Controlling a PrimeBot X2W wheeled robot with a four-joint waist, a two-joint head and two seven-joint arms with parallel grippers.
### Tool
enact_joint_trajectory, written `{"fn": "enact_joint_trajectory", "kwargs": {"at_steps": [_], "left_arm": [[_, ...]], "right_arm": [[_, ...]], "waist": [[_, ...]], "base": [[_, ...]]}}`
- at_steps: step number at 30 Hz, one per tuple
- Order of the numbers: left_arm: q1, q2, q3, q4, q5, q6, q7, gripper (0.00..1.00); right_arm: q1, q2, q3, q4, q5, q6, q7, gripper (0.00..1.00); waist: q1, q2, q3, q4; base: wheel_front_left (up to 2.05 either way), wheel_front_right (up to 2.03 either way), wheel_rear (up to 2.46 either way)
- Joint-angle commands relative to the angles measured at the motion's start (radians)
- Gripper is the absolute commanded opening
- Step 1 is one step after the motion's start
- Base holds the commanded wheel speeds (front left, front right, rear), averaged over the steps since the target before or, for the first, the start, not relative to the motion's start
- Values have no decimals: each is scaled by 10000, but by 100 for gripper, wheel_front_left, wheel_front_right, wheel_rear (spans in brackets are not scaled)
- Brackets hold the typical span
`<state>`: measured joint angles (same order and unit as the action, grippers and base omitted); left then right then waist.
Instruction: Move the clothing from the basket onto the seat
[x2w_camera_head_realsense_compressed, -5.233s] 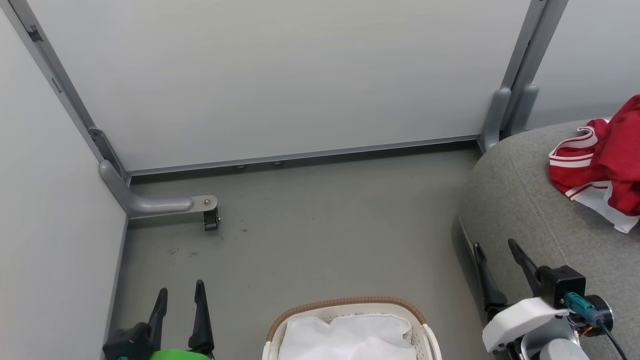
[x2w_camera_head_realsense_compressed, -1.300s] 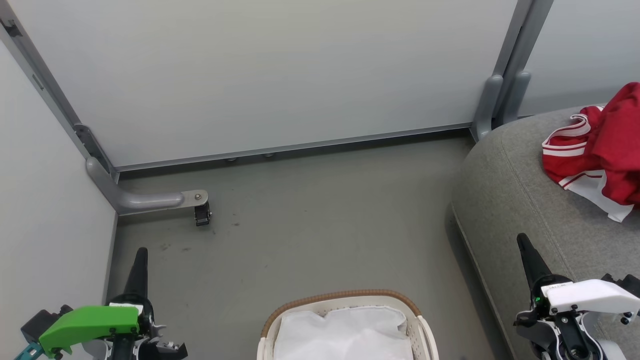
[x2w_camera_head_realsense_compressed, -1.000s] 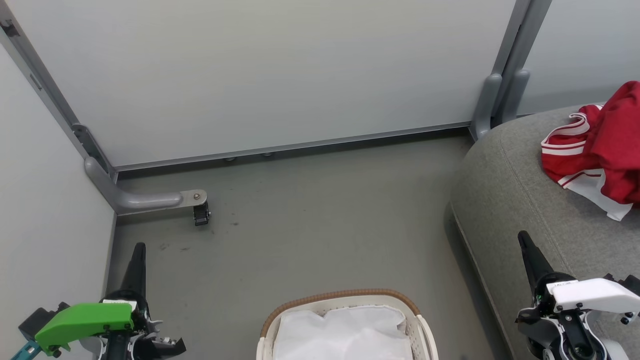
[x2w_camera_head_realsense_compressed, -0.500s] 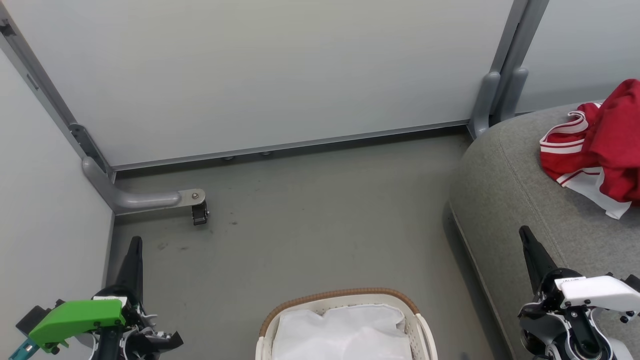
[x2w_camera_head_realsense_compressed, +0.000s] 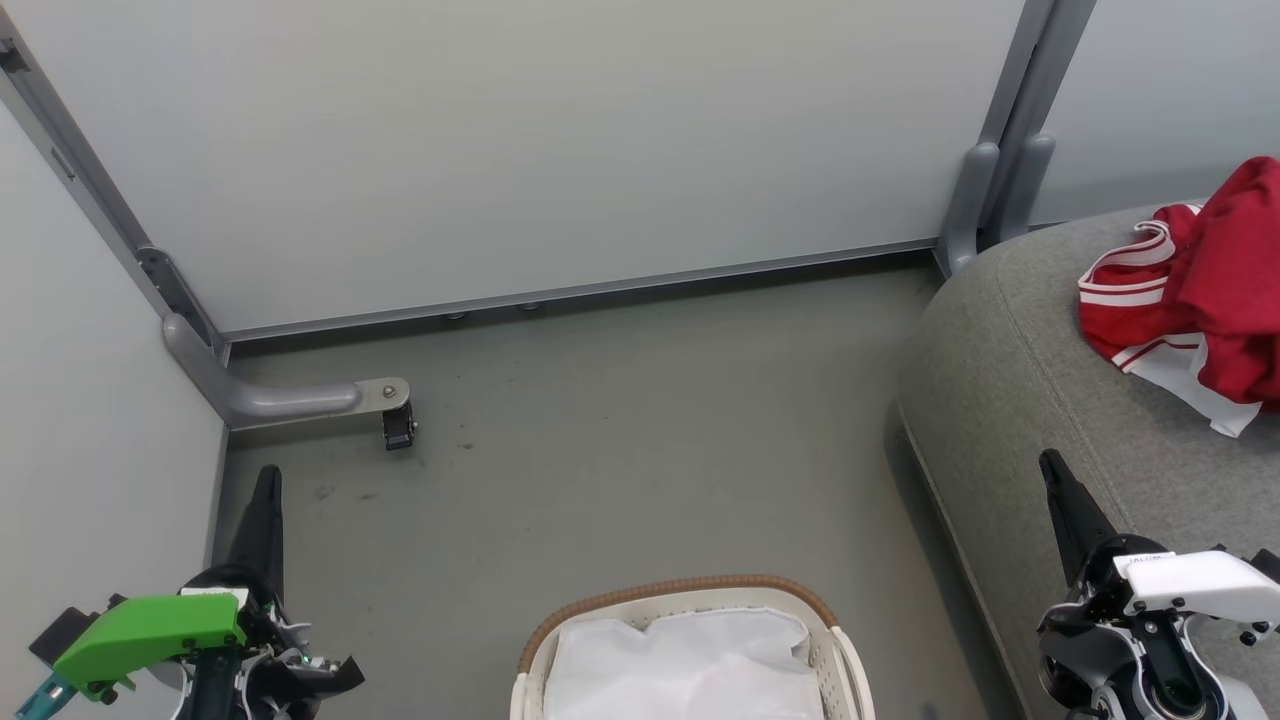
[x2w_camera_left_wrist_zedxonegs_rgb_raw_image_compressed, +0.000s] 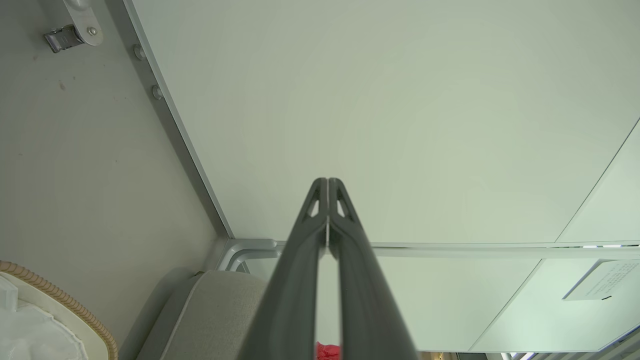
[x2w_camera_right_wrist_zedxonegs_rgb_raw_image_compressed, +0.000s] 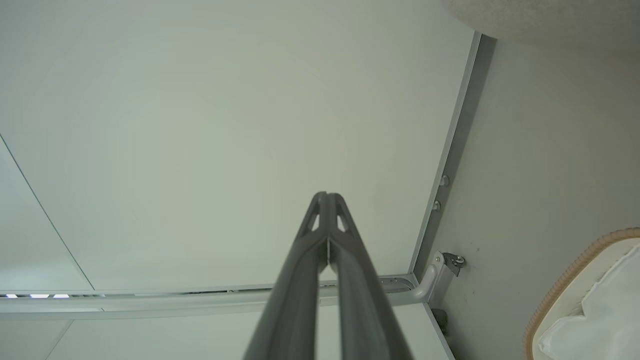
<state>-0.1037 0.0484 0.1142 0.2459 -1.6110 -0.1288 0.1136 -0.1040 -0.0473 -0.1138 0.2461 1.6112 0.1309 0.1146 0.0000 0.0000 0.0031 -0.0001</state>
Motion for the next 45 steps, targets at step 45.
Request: {"fn": "enact_joint_trajectory", "kwargs": {"at_steps": [45], "left_arm": [[-109,33,24,-21,-37,-48,41,0]], "right_arm": [[-82,-56,-18,-40,35,-2,26,0]], "waist": [[0,0,0,1]], "base": [[0,0,0]]}}
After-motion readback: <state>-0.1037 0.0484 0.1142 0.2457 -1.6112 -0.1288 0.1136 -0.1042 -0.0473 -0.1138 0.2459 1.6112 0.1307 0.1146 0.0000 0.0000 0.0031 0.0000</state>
